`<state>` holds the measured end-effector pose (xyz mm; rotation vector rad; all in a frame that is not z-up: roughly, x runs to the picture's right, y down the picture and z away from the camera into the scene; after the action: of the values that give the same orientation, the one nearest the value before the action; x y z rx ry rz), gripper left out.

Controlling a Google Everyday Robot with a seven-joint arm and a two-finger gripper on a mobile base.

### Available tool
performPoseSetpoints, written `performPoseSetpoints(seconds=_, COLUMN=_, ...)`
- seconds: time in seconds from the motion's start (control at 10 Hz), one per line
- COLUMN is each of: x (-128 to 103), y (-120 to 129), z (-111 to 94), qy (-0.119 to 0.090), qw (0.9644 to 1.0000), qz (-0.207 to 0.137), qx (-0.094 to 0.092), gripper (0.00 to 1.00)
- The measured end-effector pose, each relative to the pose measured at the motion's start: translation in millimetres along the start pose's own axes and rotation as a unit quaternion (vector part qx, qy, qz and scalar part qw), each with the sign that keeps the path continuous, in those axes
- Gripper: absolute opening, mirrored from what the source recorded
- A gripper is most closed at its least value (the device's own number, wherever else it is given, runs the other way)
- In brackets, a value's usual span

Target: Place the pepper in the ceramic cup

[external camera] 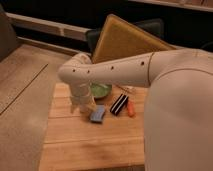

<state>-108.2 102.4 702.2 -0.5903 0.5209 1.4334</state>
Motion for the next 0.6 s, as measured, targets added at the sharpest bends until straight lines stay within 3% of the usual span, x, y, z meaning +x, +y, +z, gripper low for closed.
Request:
performPoseSetpoints(seconds=0.2, x=-1.6, y=1.7, z=-0.4, qy=-0.002, qw=1.0, qz=-0.003, qx=0.0, gripper=0.65)
performPoseSetpoints(seconds=0.3, x=-8.0, y=1.8, z=-0.5, qy=-0.008, qw=0.9997, qz=-0.022, qx=-0.001, gripper=0.65)
performPoseSetpoints(seconds=0.6, x=-31.0, y=-41.5, z=-5.5, qy=-0.039, qw=0.9983, qz=-0.037, qx=-0.021, gripper=0.65)
